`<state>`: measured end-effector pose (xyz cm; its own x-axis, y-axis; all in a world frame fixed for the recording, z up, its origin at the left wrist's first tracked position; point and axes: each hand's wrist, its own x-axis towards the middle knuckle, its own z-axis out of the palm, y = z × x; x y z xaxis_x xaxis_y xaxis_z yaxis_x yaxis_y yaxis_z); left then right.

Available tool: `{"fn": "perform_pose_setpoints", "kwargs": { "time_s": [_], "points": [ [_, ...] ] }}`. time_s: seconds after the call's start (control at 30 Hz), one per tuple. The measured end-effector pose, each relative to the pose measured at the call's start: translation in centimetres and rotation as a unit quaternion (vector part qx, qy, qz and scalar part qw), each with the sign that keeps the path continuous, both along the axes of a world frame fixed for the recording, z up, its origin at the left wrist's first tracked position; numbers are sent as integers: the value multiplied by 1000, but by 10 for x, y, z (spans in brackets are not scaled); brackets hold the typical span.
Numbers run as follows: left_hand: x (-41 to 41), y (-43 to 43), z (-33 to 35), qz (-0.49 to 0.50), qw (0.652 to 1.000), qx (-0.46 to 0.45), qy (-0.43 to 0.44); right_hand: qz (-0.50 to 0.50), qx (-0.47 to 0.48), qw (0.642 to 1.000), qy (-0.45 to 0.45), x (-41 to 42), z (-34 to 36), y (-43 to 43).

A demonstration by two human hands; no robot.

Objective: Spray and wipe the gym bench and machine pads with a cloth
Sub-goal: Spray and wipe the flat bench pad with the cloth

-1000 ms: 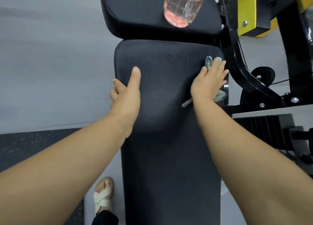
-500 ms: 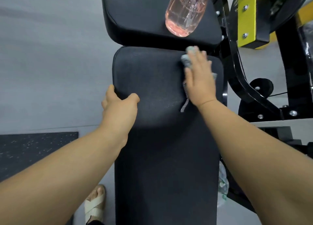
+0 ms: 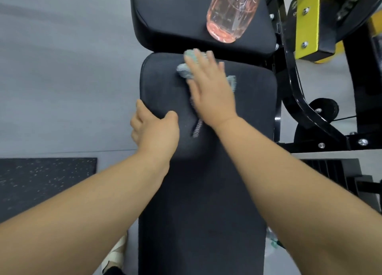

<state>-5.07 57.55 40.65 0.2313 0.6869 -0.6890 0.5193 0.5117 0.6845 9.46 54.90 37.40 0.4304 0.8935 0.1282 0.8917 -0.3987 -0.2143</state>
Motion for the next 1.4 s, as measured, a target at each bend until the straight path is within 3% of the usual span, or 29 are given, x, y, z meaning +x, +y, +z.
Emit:
{"fn": "perform_pose_setpoints", "kwargs": {
  "time_s": [0.1, 0.23, 0.4, 0.47, 0.67, 0.87, 1.17, 1.4],
  "points": [
    [11, -6, 6, -7, 999, 12, 42, -167, 24, 985, 31, 43, 3, -34],
    [9, -5, 4, -21, 998, 19, 48, -362, 54, 928, 73, 67, 4, -58],
    [1, -3, 3, -41, 999, 11, 12, -505, 68, 853, 112, 64, 9, -52],
    [-2, 0, 1, -22, 999, -8, -30, -522, 49, 845, 104, 49, 12, -48],
    [-31, 9, 5, -16, 989, -85, -123, -389, 8, 918, 77, -39, 1, -18],
    [-55, 12, 10, 24, 989, -117, -87, -155, -4, 986, 60, -100, 0, 51],
    [-94, -12, 1, 107, 973, -194, -69, 56, -6, 998, 0, -141, -25, -14],
    [-132, -37, -8, 31, 970, -239, -27, 134, -89, 987, 19, -211, -43, -126]
  ]
}}
